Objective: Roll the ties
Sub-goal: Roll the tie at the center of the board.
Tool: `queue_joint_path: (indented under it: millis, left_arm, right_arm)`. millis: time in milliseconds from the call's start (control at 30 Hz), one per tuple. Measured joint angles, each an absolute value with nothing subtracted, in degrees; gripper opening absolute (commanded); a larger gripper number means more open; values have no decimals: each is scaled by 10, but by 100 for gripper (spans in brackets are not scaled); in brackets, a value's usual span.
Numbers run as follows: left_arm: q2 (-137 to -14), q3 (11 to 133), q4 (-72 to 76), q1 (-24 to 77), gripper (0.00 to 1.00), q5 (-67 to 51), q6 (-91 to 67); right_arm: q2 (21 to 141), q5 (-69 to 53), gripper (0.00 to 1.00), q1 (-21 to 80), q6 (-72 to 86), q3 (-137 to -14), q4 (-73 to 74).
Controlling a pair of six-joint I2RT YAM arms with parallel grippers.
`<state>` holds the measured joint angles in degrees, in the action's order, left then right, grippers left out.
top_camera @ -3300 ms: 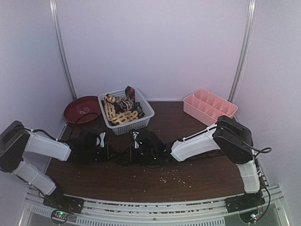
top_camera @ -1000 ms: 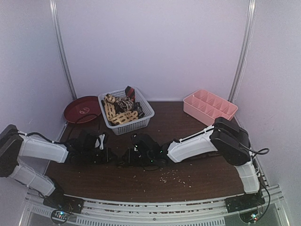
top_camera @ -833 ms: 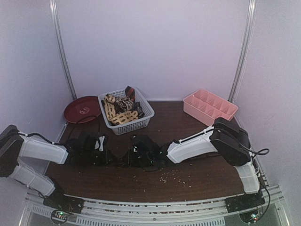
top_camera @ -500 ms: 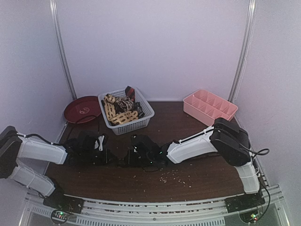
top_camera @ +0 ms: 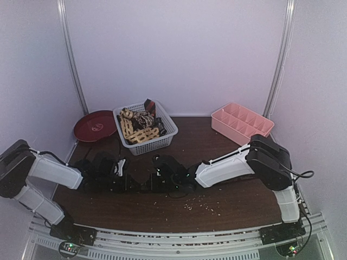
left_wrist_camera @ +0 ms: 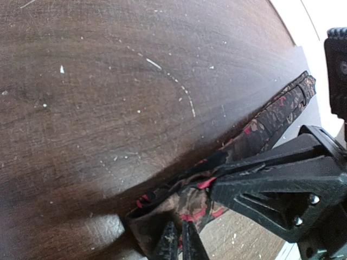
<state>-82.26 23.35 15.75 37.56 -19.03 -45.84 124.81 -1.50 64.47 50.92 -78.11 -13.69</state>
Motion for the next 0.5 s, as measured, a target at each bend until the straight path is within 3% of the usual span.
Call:
queue_joint_path:
  millis: [233, 500]
  left_arm:
    - [-845, 234, 181, 379, 6, -190, -464]
    - [-848, 234, 190, 384, 6, -183, -470]
  right_arm:
    - [1245, -13, 5, 641, 490, -778, -134]
    - [1245, -7, 14, 638, 468, -777, -132]
